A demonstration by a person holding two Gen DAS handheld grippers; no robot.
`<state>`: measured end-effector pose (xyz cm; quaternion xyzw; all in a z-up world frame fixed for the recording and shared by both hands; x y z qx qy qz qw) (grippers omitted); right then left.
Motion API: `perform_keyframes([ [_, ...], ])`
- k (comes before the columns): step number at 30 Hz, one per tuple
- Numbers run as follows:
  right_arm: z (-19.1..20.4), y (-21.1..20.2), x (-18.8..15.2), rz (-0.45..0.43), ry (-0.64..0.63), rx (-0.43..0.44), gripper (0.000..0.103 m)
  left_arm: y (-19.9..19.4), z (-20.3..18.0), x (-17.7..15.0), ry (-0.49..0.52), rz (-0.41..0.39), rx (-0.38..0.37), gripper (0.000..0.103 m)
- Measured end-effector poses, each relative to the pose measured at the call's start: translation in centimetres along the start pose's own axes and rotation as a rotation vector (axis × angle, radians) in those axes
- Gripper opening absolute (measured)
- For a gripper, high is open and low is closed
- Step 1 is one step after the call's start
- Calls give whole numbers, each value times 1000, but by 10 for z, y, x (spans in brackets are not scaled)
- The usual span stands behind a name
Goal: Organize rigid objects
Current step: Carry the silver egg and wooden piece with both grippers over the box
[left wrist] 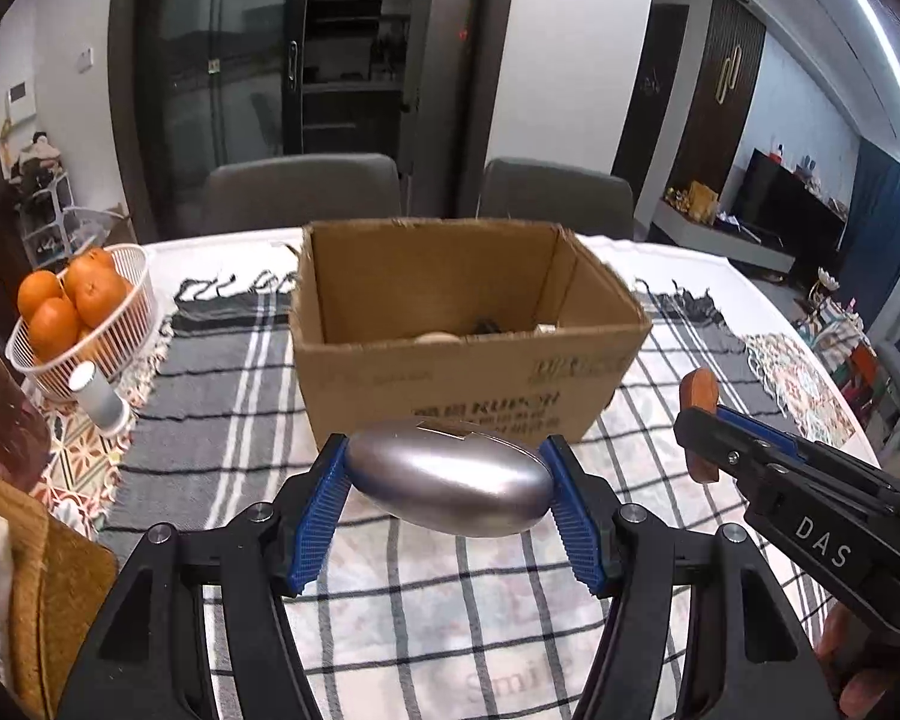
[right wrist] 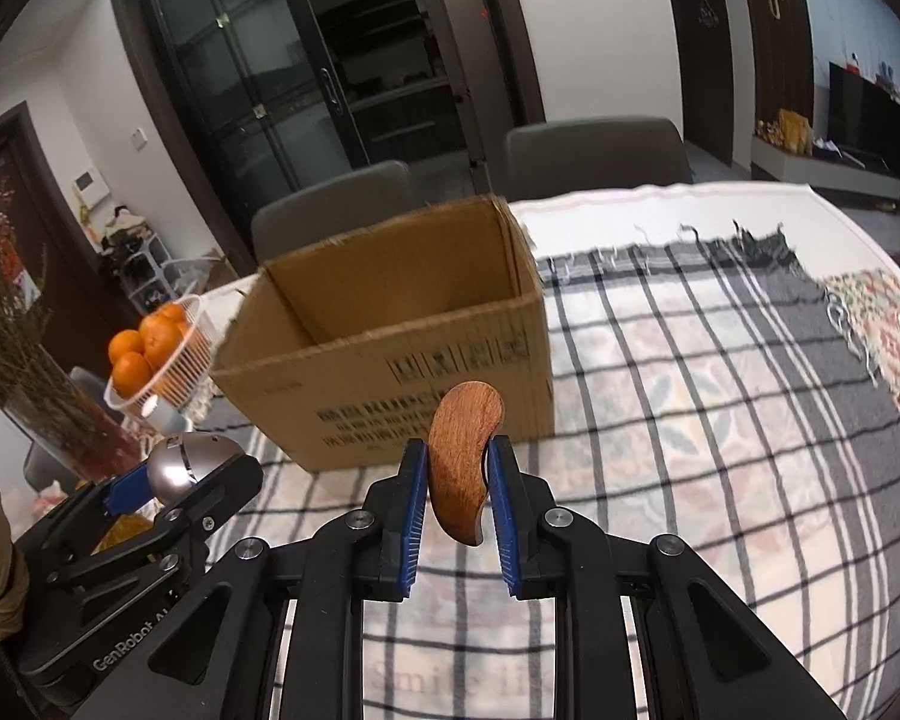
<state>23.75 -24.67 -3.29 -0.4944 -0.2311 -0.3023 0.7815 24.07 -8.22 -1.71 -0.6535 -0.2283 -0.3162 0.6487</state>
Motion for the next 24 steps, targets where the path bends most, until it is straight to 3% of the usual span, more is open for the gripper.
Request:
perform_keyframes([
  [15, 27, -5, 39, -75, -85, 39, 22, -12, 15, 44, -8, -89, 31, 63],
  [24, 35, 3, 71, -92, -133, 39, 22, -2, 17, 74, -1, -103, 47, 63],
])
Point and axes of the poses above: each gripper's, at about its wrist camera, not at the fingertips, and y roughly the way its jaws point, z to its left, x to its top, the point moved 3 cm from there along y, roughly the way its jaws point, and after that the axes turned 12 degrees about x, right-handed, at the moved point
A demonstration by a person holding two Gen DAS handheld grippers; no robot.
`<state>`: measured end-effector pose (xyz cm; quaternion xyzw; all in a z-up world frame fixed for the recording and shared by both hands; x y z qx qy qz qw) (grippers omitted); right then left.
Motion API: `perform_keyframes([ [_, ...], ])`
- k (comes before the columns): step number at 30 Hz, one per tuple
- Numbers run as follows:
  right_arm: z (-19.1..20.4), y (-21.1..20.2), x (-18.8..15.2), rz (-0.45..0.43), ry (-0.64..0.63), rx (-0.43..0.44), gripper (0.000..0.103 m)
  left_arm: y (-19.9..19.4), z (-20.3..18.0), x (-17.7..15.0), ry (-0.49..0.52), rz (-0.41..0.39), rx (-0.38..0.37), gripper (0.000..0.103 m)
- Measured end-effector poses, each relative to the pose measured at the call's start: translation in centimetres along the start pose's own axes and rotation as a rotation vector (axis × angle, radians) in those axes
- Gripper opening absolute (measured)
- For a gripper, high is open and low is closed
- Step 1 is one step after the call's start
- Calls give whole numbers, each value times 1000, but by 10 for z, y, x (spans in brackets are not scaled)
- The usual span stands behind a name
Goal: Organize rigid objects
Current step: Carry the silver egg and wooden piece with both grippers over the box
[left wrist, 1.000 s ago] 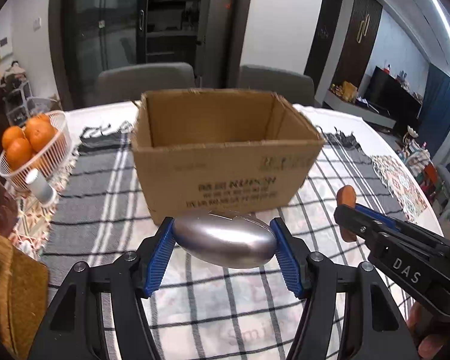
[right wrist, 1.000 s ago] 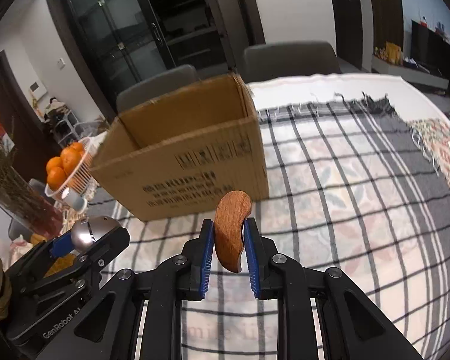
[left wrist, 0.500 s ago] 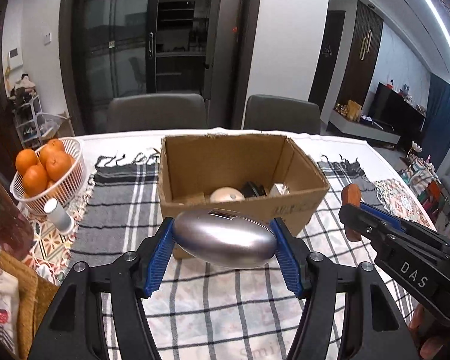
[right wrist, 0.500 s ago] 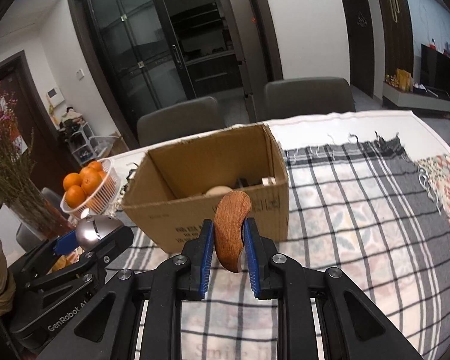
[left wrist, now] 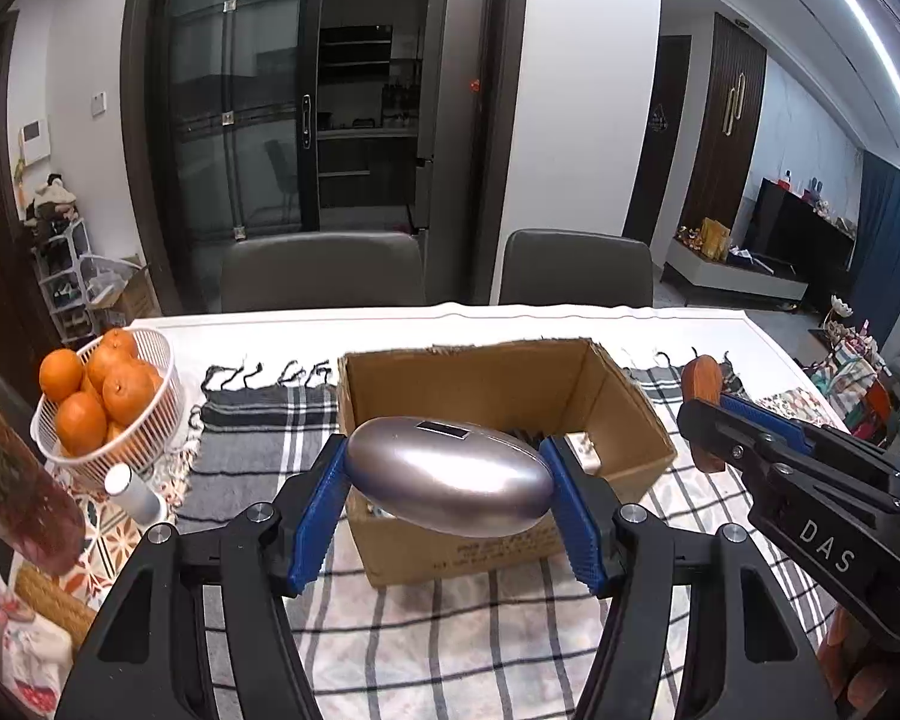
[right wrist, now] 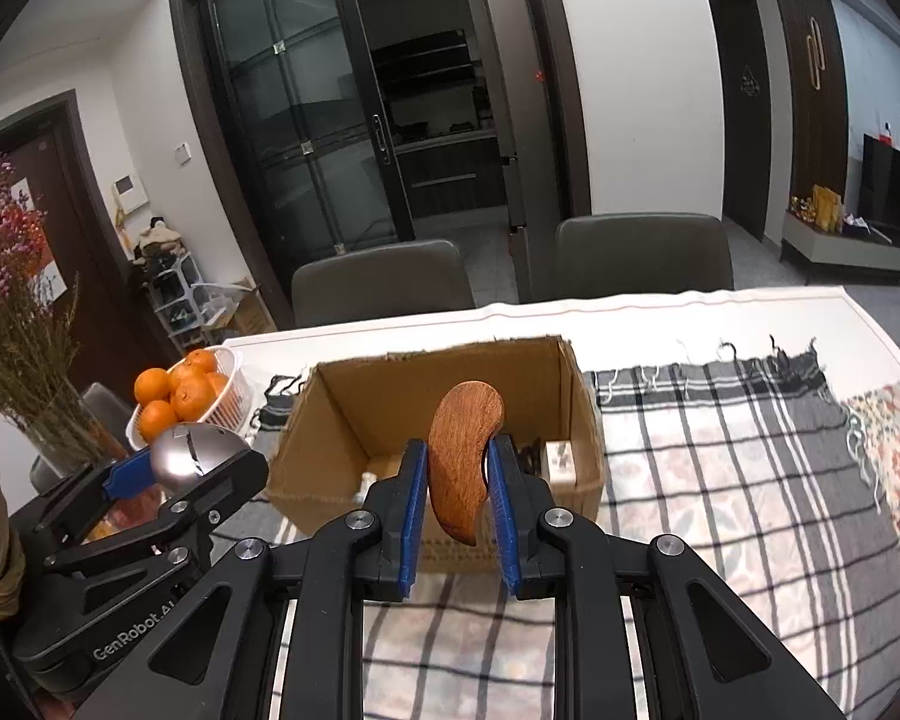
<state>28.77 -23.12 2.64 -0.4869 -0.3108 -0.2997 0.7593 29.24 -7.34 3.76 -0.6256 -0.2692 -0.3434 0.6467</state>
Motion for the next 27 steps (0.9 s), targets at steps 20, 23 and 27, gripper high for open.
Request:
perform_keyframes([
  [20, -18, 65, 37, 154, -6, 1, 22, 73, -2, 37, 31, 191, 2, 63],
  [23, -21, 74, 37, 187, -3, -6, 22, 87, -4, 34, 49, 246, -18, 63],
  [27, -29, 89, 35, 233, 5, -28, 22, 105, -10, 30, 83, 303, -9, 63],
])
Point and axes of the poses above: each gripper's, at about its wrist camera, not at the fingertips, and y roughly the way its jaws point, z to its left, x to its top, the point moved 3 cm from there along y, roughly the way its jaws point, and after that the axes turned 12 degrees about x, right-handed, at the moved point
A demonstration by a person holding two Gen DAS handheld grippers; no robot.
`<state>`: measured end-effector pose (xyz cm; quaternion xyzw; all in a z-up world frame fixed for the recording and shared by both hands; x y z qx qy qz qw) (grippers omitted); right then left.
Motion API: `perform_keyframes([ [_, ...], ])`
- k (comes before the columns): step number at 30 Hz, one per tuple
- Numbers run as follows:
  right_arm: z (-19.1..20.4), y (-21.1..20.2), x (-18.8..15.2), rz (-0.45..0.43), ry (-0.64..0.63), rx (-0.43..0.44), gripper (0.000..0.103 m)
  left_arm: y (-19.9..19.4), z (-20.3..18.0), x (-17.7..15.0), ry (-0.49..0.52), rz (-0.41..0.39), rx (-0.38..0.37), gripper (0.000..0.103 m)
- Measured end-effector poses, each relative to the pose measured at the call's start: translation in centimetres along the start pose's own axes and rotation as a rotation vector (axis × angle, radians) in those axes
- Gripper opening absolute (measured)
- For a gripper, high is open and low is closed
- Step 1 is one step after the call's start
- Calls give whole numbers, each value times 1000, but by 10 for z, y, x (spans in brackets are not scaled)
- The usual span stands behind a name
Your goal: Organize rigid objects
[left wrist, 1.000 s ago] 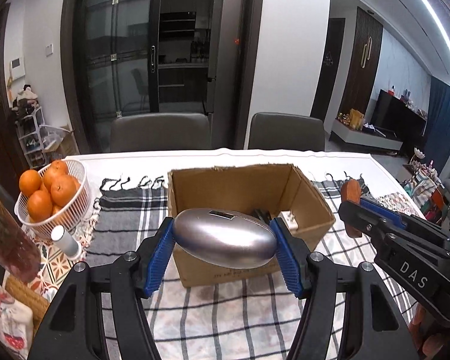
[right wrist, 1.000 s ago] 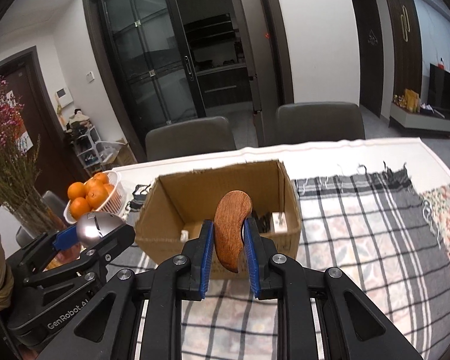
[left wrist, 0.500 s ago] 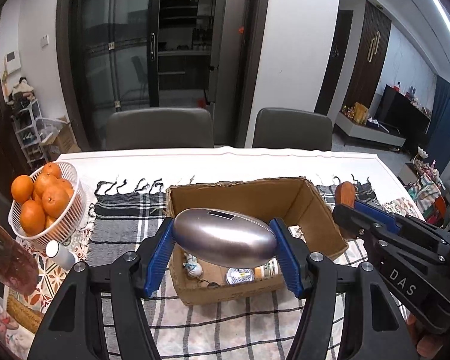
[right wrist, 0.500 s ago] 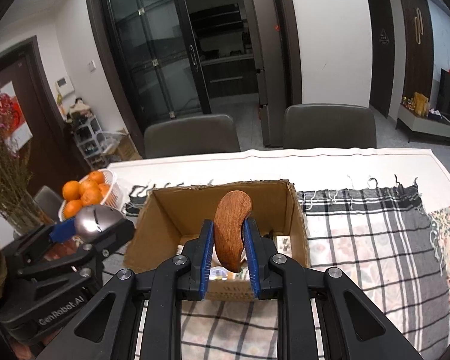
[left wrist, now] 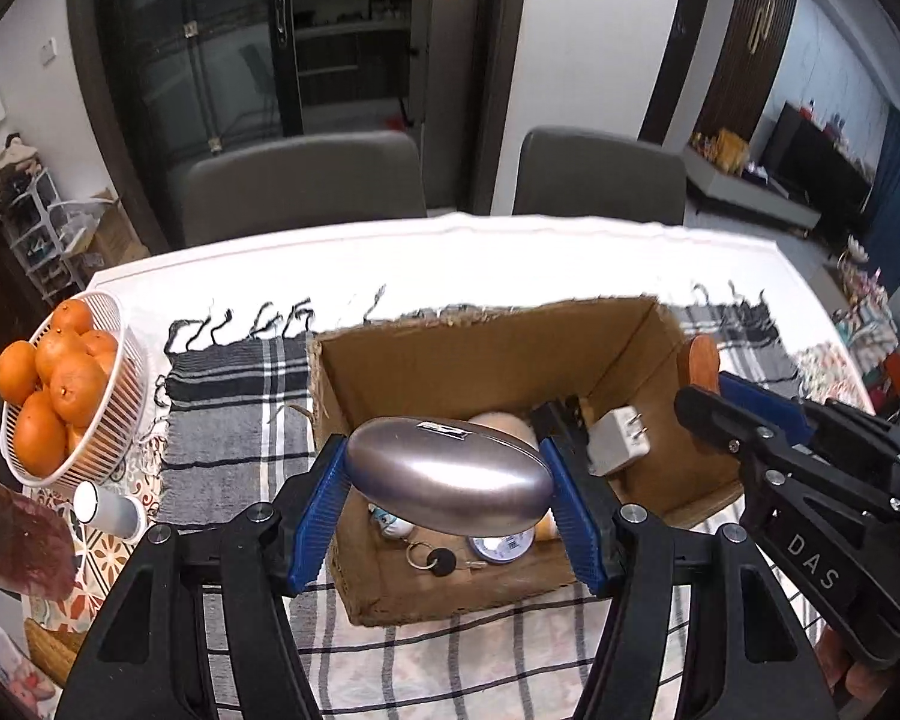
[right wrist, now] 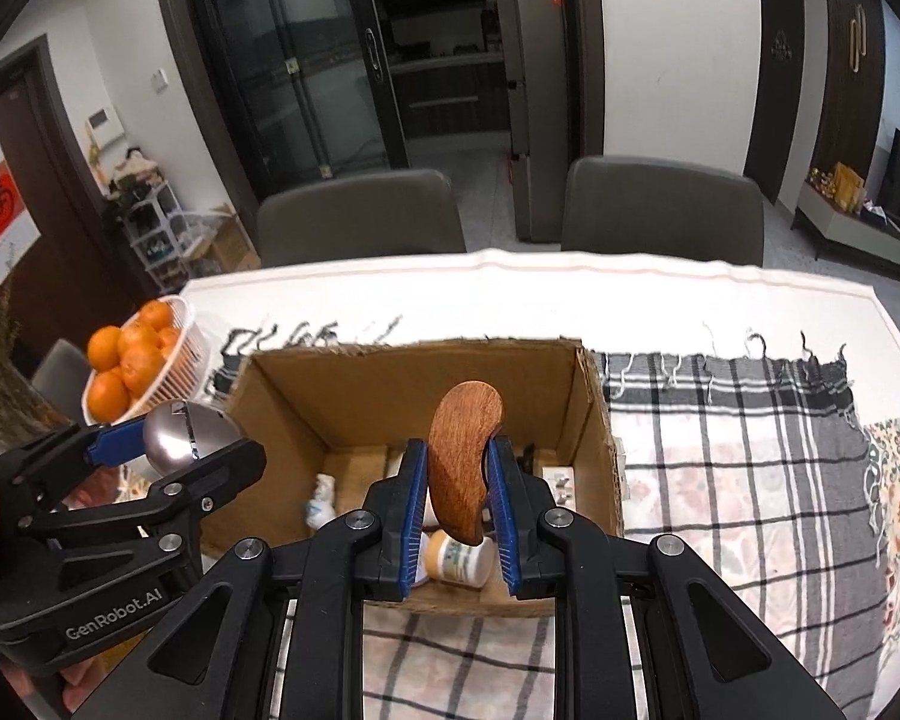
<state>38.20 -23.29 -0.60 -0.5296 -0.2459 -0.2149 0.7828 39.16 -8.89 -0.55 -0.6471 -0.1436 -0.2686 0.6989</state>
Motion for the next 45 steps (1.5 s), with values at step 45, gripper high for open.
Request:
perform_keyframes([
  [45, 20, -101, -79, -148, 6, -106, 60, -120, 2, -92, -33, -288, 197, 89],
])
Point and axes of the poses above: each gripper's, at about its wrist camera, not at the fingertips, and y roughly the way its jaws point, z to its left, x to its top, the point moved 3 cm from there along y, roughly the way its jaws point, and after that the axes turned 12 degrees about x, right-handed, at the moved point
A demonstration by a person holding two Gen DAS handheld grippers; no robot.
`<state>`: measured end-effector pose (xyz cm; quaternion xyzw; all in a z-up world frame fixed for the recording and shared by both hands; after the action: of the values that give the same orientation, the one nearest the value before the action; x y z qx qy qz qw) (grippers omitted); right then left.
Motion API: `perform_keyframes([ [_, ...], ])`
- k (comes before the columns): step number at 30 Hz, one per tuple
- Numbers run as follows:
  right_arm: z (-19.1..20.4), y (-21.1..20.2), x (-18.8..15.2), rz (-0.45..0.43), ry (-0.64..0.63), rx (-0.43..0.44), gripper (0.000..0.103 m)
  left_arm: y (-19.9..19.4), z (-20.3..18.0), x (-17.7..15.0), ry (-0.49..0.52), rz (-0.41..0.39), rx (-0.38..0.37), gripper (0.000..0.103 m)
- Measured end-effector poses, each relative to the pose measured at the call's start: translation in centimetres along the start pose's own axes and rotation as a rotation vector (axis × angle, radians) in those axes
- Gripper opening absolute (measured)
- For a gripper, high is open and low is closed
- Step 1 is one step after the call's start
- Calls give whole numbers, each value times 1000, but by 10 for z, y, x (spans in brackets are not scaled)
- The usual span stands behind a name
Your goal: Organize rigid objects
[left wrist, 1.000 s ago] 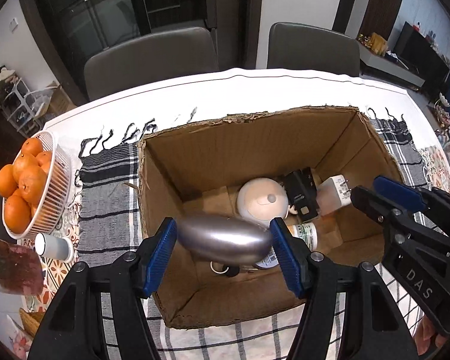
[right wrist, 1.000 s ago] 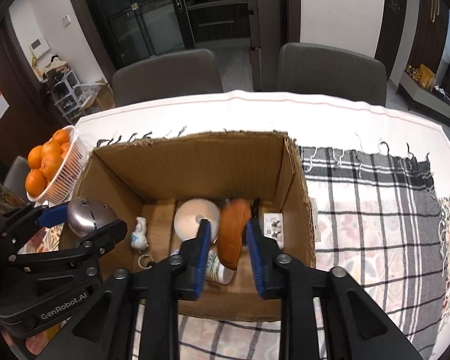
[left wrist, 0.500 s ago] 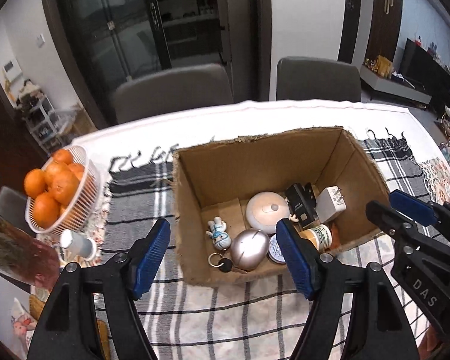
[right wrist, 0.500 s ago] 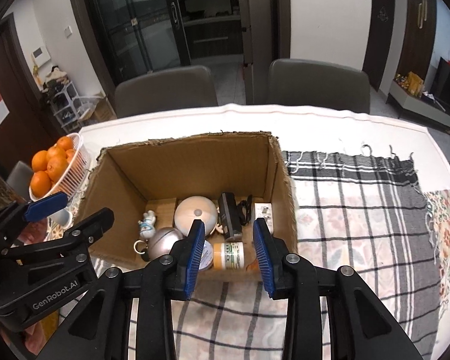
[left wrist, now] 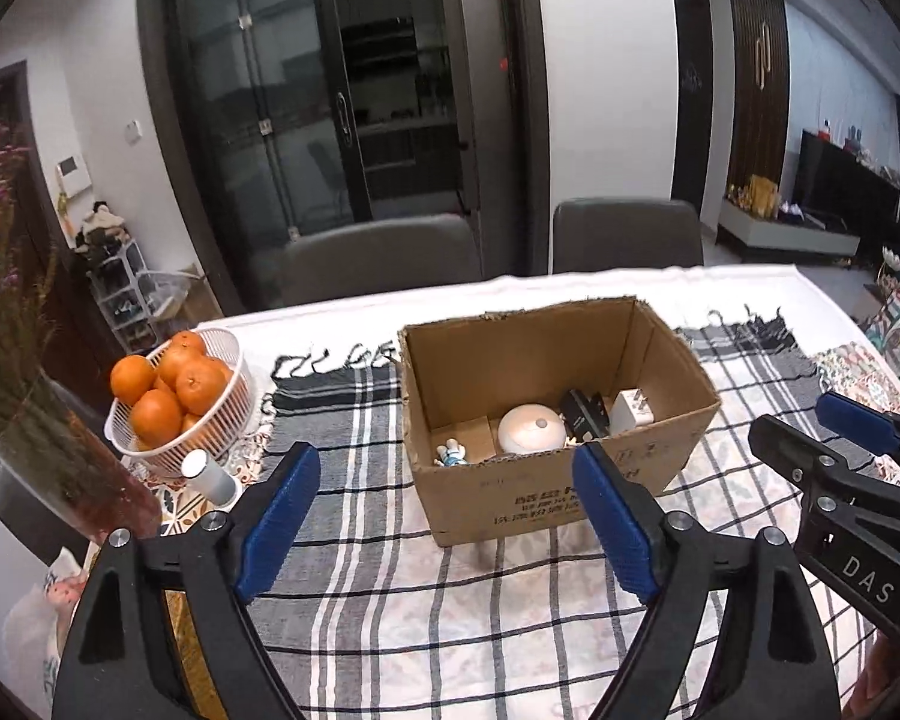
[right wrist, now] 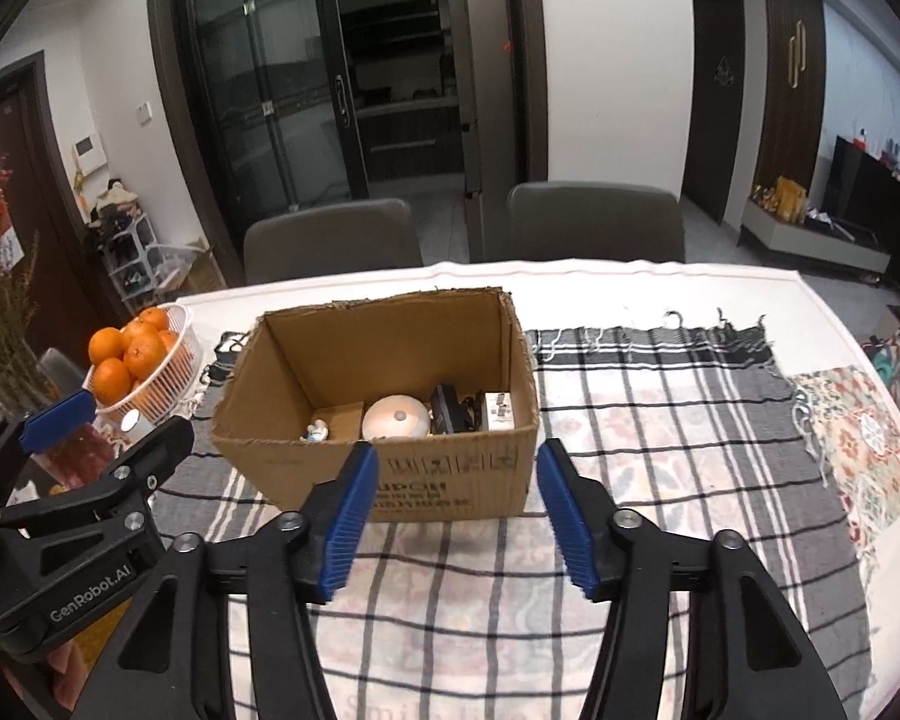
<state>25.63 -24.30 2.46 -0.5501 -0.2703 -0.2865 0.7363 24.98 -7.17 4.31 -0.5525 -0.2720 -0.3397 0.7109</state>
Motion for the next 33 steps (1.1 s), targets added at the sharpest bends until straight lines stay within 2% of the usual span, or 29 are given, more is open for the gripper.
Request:
perform_keyframes([
  [7, 6, -44, -21, -72, -3, -54, 74, -42, 12, -22, -23, -95, 19, 99],
  [9, 9, -56, -29, -94, -9, -71, 77, -51, 14, -28, -29, -110, 25, 99],
  [12, 12, -69, -41, -113, -19, -88, 77, -62, 17, -38, -42, -126, 30, 103],
  [21, 10, -97, -79, -135, -12, -127, 79, -93, 18, -67, -52, -184, 55, 103],
  [27, 8, -108, -100, -136, 21, -98, 79, -108, 23, -87, -90, -171, 16, 103],
  [33, 17, -121, -113, -156, 15, -100, 79, -118, 30, -99, -104, -168, 8, 103],
])
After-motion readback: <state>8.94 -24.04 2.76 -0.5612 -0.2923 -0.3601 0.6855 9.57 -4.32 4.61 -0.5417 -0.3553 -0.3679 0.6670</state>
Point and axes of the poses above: each gripper's, at about its wrist camera, not at the fingertips, and y roughly the way its jaws point, z to its left, x to its top, the point moved 3 cm from there along y, roughly the way its jaws point, and after that the axes turned 12 degrees about x, right-handed, at the moved point
